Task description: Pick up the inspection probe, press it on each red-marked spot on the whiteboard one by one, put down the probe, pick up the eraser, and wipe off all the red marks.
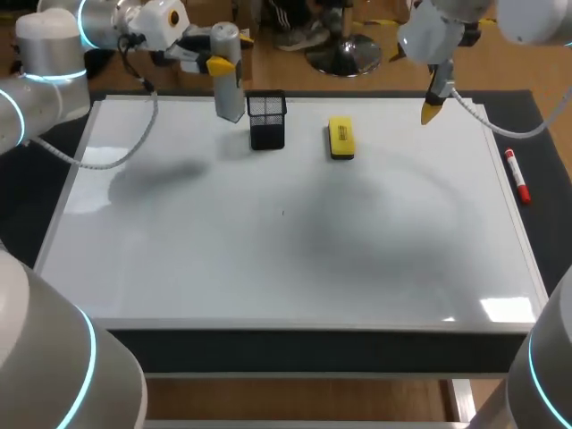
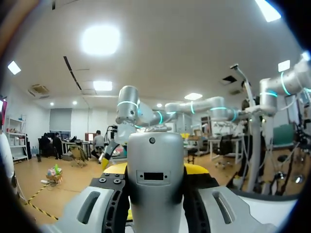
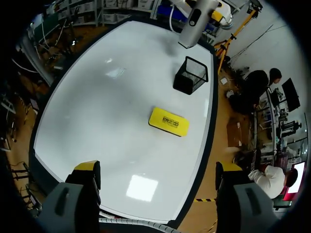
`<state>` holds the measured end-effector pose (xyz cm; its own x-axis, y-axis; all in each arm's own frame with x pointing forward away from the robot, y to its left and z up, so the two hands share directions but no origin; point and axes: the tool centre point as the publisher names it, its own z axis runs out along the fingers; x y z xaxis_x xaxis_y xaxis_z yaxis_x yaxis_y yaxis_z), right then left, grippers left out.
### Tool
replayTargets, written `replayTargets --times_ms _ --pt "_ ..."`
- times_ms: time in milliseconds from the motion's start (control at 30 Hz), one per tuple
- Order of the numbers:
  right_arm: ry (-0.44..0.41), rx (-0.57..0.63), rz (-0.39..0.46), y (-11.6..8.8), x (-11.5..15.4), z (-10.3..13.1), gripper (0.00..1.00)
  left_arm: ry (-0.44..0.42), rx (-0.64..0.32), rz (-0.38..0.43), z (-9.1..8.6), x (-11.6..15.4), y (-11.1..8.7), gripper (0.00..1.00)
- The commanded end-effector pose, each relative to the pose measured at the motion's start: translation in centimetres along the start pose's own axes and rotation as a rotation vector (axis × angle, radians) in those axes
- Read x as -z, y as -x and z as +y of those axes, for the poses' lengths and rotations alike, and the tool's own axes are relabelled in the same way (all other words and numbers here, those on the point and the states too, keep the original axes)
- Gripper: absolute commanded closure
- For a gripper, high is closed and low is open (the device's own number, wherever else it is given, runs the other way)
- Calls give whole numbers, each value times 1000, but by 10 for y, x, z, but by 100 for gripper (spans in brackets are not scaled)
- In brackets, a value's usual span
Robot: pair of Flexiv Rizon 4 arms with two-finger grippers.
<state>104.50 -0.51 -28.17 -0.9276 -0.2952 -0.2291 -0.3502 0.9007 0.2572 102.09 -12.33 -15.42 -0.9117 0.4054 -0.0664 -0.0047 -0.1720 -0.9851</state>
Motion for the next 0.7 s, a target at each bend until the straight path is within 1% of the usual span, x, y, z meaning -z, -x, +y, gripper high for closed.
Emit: replayTargets --times_ms 33,67,267,500,700 --pt "-3 1 4 1 1 0 0 -14 -5 14 -3 -7 21 100" --pt "-3 1 4 1 1 0 0 -10 -8 8 -4 -9 25 100" --pt "-3 1 4 1 1 0 0 -50 -15 -48 -2 -19 42 100" --pt "-3 1 4 1 1 0 0 -56 -6 -137 2 -29 49 100" --pt "-3 1 4 1 1 0 0 -84 -18 -202 7 -31 52 100"
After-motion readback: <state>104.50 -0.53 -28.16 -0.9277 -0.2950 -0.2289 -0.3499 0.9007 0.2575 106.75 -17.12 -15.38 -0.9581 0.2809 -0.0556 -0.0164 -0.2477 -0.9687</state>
